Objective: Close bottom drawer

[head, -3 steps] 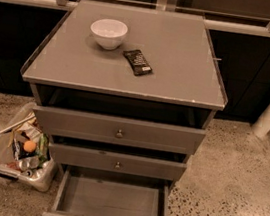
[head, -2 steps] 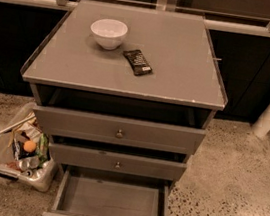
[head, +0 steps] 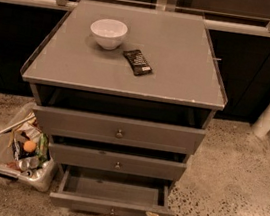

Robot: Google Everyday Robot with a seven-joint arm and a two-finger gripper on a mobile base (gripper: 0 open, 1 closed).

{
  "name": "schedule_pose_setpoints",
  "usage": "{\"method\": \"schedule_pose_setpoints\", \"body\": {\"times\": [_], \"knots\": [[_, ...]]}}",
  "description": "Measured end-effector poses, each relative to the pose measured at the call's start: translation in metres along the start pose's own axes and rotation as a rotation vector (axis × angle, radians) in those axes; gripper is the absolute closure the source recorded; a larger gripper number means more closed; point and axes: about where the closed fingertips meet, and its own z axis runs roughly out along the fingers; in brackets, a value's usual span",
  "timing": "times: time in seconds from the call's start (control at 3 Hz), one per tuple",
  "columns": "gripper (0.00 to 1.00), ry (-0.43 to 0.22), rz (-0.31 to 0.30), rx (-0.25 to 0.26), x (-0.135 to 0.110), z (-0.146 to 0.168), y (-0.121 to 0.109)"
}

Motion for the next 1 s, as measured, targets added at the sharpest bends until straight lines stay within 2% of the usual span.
{"method": "schedule_pose_setpoints", "body": {"times": [0.33, 0.67, 1.0], "knots": [[0.43, -0.047, -0.047, 0.061, -0.020, 0.007, -0.036], [0.66, -0.042, -0.083, 0.134, -0.031, 0.020, -0.080], [0.88, -0.012, -0.070, 0.184, -0.023, 0.035, -0.108]]}}
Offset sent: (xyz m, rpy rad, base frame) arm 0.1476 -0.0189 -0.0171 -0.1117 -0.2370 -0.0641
